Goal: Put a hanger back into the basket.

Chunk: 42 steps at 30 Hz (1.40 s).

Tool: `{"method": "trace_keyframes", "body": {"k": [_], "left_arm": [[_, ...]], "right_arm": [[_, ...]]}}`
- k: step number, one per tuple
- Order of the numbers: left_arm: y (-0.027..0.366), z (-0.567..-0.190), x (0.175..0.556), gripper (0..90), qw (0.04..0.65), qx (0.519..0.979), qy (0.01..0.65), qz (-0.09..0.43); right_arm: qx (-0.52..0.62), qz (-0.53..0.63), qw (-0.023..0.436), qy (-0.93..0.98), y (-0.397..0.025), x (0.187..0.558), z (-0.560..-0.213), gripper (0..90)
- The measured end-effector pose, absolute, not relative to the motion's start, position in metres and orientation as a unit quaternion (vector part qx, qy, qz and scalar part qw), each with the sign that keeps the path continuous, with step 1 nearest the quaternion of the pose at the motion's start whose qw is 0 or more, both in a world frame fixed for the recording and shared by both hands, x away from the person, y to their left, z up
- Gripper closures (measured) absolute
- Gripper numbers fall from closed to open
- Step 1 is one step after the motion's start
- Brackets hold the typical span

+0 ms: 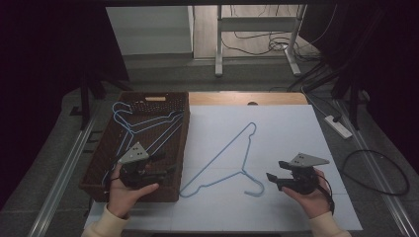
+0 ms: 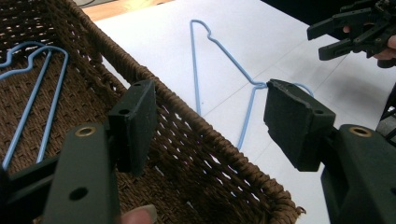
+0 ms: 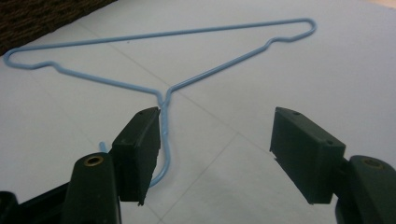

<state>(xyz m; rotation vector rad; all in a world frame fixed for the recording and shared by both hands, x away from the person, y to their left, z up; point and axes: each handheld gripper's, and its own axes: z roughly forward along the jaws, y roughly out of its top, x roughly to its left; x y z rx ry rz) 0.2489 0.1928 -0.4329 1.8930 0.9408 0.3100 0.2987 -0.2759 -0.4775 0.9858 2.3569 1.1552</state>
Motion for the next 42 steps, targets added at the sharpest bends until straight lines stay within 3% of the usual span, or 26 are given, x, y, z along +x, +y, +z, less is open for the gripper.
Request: {"method": "trace_keyframes", "body": {"k": [19, 35, 42], "left_arm": [[0.187, -0.433, 0.247, 34.8, 0.480, 0.781, 0.381, 0.123], [0.187, -0.434, 0.248, 34.8, 0.478, 0.782, 0.381, 0.121], [0.187, -0.433, 0.248, 34.9, 0.479, 0.782, 0.380, 0.121]], "right_arm": [[0.343, 0.306, 0.102, 0.882, -0.247, 0.309, -0.478, 32.1], [0.323, 0.261, 0.106, 0.904, -0.233, 0.320, -0.476, 32.8], [0.311, 0.237, 0.096, 0.915, -0.219, 0.326, -0.478, 38.6]]}}
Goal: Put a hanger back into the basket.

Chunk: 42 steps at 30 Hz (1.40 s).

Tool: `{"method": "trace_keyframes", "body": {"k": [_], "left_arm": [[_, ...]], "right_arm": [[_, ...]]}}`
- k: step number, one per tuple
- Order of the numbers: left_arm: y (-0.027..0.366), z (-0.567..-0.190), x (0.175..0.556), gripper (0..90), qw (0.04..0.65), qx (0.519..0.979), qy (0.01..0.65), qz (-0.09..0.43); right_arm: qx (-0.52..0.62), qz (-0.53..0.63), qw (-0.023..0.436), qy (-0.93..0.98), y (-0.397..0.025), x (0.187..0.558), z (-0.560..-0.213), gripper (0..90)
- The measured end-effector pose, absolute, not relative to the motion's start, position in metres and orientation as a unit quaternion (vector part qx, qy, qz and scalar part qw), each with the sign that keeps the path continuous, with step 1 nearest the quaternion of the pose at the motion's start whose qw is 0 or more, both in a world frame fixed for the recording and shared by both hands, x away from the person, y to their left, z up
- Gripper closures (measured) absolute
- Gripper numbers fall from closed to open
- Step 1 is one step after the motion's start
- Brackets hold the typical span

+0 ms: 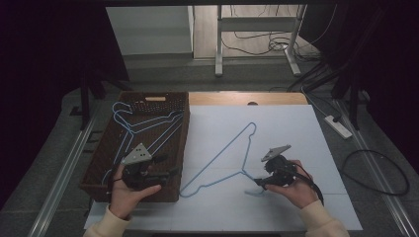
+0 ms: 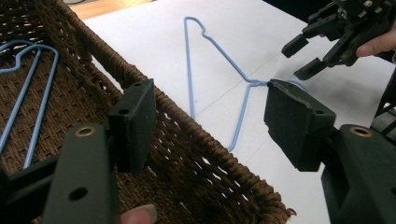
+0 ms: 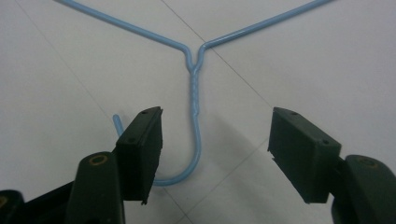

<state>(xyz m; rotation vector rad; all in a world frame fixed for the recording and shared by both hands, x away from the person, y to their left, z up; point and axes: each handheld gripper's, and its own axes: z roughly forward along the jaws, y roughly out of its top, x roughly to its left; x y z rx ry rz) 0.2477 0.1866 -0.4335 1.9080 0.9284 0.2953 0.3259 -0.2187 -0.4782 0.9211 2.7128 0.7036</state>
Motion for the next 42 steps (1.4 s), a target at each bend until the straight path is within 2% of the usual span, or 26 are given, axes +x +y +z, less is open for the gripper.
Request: {"method": "trace_keyframes", "body": {"k": [10, 29, 42], "left_arm": [[0.186, -0.433, 0.247, 34.8, 0.479, 0.783, 0.379, 0.121], [0.185, -0.434, 0.247, 34.8, 0.478, 0.784, 0.377, 0.120], [0.184, -0.434, 0.247, 34.9, 0.477, 0.785, 0.377, 0.120]], "right_arm": [[0.301, 0.201, 0.082, 0.929, -0.200, 0.336, -0.485, 41.7], [0.300, 0.170, 0.063, 0.937, -0.197, 0.340, -0.493, 57.0], [0.289, 0.147, 0.053, 0.944, -0.196, 0.340, -0.496, 76.1]]}}
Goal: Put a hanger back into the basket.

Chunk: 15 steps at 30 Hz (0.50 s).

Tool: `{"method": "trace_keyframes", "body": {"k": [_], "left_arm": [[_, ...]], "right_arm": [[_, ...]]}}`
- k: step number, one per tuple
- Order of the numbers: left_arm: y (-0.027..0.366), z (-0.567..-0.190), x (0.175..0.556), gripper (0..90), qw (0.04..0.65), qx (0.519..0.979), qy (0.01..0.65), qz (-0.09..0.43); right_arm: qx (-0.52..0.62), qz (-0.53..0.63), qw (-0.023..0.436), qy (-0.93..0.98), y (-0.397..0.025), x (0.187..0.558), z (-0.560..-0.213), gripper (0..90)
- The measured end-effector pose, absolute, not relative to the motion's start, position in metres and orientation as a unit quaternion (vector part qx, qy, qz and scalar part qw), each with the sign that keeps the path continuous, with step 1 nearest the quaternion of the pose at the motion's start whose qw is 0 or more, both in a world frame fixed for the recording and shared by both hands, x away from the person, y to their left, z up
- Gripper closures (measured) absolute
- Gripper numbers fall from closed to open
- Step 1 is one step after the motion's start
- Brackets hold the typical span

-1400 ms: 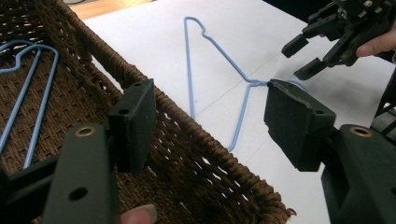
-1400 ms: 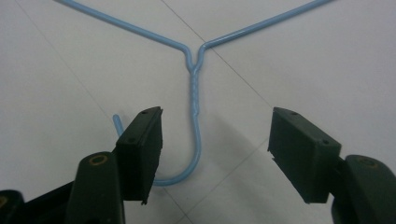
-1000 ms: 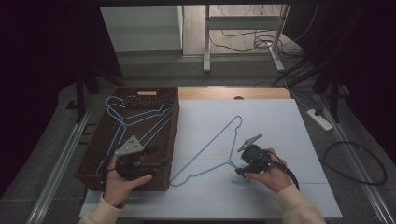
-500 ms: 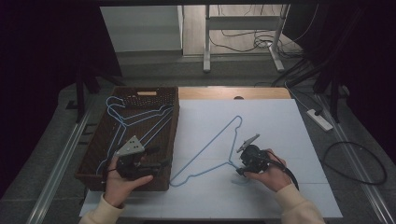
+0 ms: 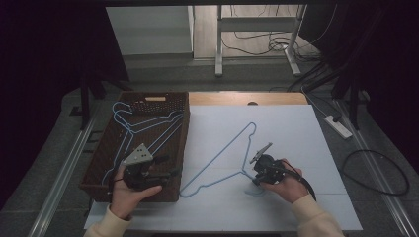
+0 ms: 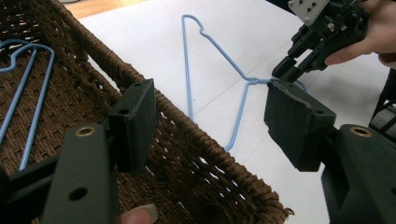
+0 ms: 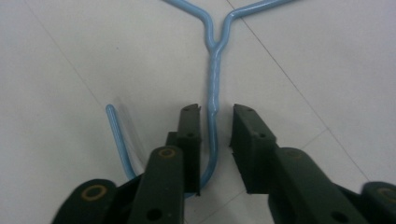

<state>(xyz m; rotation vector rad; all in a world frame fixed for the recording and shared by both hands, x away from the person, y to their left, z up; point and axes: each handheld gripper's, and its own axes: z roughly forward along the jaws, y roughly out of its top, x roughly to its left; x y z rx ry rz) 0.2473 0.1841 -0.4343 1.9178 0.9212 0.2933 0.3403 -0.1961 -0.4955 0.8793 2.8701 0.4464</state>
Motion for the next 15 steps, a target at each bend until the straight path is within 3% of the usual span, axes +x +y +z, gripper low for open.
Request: {"method": "trace_keyframes", "body": {"k": [5, 15], "left_arm": [[0.1834, -0.4345, 0.2473, 34.9, 0.476, 0.785, 0.377, 0.120], [0.1841, -0.4342, 0.2471, 34.8, 0.476, 0.785, 0.377, 0.121]], "right_arm": [[0.277, 0.134, 0.046, 0.950, -0.1919, 0.3422, -0.4947, 85.0], [0.296, 0.142, 0.033, 0.944, -0.1955, 0.3429, -0.4908, 87.8]]}}
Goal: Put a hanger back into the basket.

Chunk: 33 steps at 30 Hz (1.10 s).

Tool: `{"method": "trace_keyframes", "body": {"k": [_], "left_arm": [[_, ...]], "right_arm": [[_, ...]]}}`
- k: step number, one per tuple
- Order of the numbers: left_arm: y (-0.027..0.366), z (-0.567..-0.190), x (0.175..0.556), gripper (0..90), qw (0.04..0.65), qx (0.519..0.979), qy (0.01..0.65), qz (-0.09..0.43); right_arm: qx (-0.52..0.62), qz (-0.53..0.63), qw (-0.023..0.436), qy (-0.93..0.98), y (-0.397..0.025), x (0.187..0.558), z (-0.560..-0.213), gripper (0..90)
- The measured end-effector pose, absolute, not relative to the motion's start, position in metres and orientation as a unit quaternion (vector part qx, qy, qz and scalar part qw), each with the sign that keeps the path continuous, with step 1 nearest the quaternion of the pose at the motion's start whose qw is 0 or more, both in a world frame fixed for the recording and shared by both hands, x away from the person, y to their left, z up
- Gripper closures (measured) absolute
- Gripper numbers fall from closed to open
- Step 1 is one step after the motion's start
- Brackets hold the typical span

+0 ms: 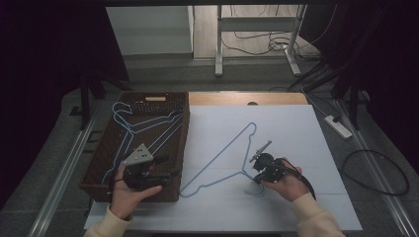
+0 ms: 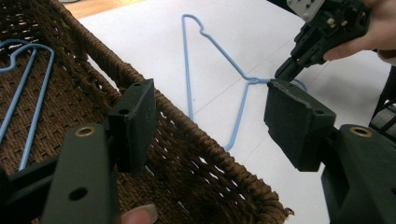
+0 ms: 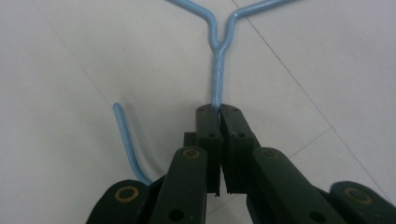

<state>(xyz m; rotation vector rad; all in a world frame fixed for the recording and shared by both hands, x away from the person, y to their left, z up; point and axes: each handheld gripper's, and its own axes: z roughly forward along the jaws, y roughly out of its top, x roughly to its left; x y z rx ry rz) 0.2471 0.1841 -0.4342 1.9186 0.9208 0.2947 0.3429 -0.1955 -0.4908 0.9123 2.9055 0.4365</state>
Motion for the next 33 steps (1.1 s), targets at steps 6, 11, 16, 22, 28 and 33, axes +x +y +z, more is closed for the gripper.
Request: {"method": "trace_keyframes", "body": {"k": [6, 11, 16, 22, 28, 33], "left_arm": [[0.184, -0.434, 0.247, 34.9, 0.476, 0.785, 0.377, 0.121], [0.184, -0.434, 0.247, 34.9, 0.477, 0.785, 0.377, 0.120], [0.185, -0.434, 0.247, 34.9, 0.477, 0.784, 0.379, 0.121], [0.186, -0.432, 0.247, 34.8, 0.479, 0.783, 0.378, 0.123], [0.187, -0.432, 0.247, 34.9, 0.480, 0.782, 0.378, 0.123], [0.189, -0.432, 0.247, 34.8, 0.481, 0.781, 0.379, 0.122]], "right_arm": [[0.309, 0.141, 0.031, 0.940, -0.198, 0.341, -0.491, 87.9], [0.320, 0.139, 0.030, 0.937, -0.201, 0.331, -0.493, 87.6], [0.312, 0.148, 0.026, 0.938, -0.202, 0.318, -0.491, 80.5], [0.313, 0.202, 0.079, 0.925, -0.198, 0.347, -0.470, 73.2], [0.321, 0.218, 0.098, 0.916, -0.185, 0.407, -0.474, 84.7], [0.350, 0.192, 0.097, 0.912, -0.183, 0.440, -0.488, 90.0]]}}
